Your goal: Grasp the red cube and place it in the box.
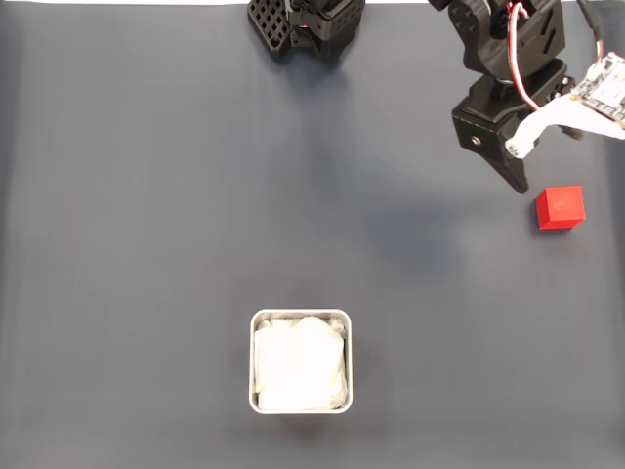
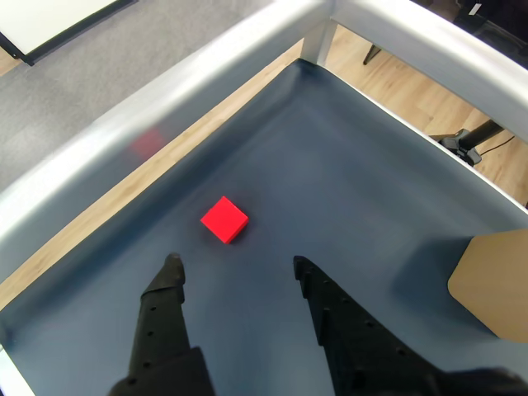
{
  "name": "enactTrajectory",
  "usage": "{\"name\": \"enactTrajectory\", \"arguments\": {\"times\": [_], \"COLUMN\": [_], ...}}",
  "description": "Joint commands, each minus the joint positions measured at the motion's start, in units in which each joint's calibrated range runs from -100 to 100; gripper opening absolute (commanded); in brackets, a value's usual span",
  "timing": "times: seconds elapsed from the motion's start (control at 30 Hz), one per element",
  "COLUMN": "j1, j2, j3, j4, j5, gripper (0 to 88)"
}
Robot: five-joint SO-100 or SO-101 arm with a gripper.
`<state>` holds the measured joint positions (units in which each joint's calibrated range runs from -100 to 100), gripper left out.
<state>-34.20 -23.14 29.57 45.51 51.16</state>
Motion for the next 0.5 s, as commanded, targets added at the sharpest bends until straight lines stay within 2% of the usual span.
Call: {"name": "enactTrajectory", "arguments": {"times": [0.0, 0.47], "j1": [-0.96, -1.38], "j2": [0.96, 6.77], "j3": [0.18, 5.11], "j4": [-3.46, -13.13], "j5": [-0.15, 1.12], "gripper": [33.9, 40.0]}}
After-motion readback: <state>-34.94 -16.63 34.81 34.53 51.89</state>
